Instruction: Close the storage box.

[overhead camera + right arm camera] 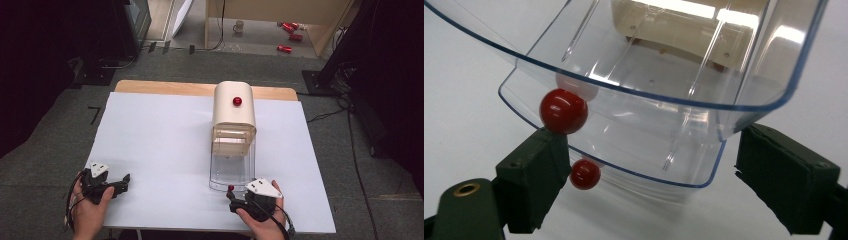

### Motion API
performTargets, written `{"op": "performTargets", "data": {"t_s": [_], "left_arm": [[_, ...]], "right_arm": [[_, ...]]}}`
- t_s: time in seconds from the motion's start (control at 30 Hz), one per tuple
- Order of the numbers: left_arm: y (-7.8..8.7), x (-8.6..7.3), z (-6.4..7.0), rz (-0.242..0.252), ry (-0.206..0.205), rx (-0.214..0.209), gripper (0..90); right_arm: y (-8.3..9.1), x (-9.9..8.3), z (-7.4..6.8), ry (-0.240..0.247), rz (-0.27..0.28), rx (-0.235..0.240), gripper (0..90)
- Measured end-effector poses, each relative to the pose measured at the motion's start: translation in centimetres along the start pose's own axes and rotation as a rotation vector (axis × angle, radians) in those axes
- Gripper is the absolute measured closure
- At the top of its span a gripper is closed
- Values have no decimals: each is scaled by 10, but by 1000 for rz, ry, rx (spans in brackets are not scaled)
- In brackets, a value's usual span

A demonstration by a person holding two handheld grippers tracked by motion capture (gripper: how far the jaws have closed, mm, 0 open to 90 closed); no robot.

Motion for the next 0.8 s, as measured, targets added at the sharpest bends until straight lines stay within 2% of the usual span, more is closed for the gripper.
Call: {"op": "performTargets", "data": {"t_s": [0.17, 0.37, 0.67, 0.8], "left_arm": [[0, 0, 0, 0, 0, 0, 55], [0, 0, 0, 0, 0, 0, 55], [0, 0, 0, 1, 0, 0, 55], [0, 0, 0, 1, 0, 0, 55]], "right_arm": [[4, 3, 0, -9, 22, -1, 181], [10, 15, 6, -37, 47, 11, 186], [10, 42, 13, -55, 73, 20, 181], [5, 56, 15, -51, 74, 1, 179]]}}
Point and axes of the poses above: each handheld gripper's, and its own axes: y roughly backward along the jaws, x roughly out of its top, z roughly to its right, the point moved 2 cm from there along -y, roughly forward along the jaws, and after that the axes turned 3 degrees about -x, right-handed, at the moved point
